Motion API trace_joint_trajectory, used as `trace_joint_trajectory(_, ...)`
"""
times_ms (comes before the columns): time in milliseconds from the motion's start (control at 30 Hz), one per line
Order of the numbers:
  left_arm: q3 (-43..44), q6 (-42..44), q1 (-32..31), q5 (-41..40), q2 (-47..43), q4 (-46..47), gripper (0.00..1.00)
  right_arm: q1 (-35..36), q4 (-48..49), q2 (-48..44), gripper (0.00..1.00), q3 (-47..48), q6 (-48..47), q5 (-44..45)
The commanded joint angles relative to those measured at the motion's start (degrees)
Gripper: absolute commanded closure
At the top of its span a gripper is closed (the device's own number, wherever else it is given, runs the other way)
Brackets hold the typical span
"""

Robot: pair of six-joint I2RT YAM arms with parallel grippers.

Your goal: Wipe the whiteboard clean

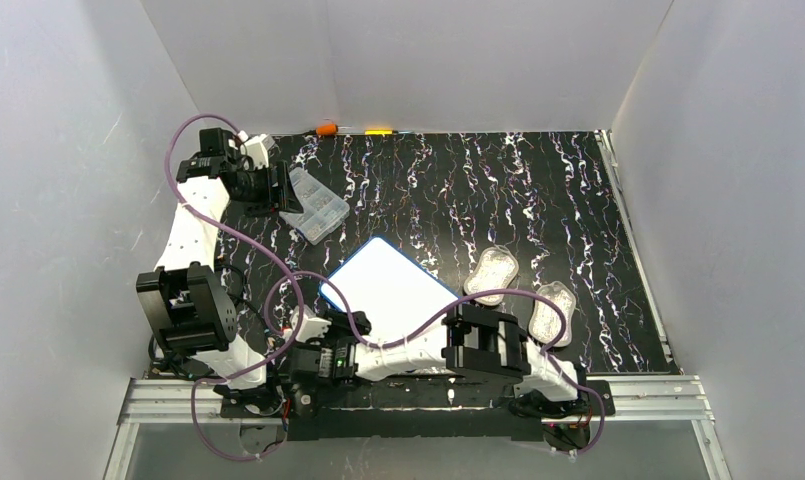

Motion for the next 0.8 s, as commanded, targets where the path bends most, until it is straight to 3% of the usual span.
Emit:
trace_joint_trajectory(0, -0.75, 0.82, 0.19, 1.96, 0.03, -1.14, 0.33, -0.50, 4.94, -4.05, 0.43, -1.72, 2.35, -2.31)
trace_joint_trajectory(200, -0.93, 1.51, 0.15, 2.23, 0.13, -1.51, 0.33, -1.71, 4.71, -6.12, 0.35, -3.33, 5.13, -3.67)
trace_joint_trajectory(267, -1.18, 1.73, 0.12, 2.53, 0.16, -1.77, 0.33, -2.05, 4.87, -7.76, 0.29, -4.32, 6.03, -4.36)
trace_joint_trajectory(433, -2.94, 3.11, 0.17, 3.64, 0.25, -2.04, 0.33, -4.52, 4.70, -15.95, 0.02, -8.78, 10.61, -8.27)
trace_joint_trajectory(533, -4.49, 4.77, 0.17, 3.47, 0.10, -2.13, 0.32, -7.43, 4.97, -23.05, 0.01, -13.62, 13.64, -9.22)
trace_joint_trajectory(667, -10.36, 8.14, 0.14, 0.00, -2.55, 1.85, 0.27, -17.22, 5.52, -36.02, 0.01, -24.96, 18.19, -10.05)
trace_joint_trajectory(767, -19.00, 9.91, 0.21, -2.57, -6.01, 11.17, 0.24, -30.83, 10.36, -47.88, 0.01, -36.37, 20.03, -14.02)
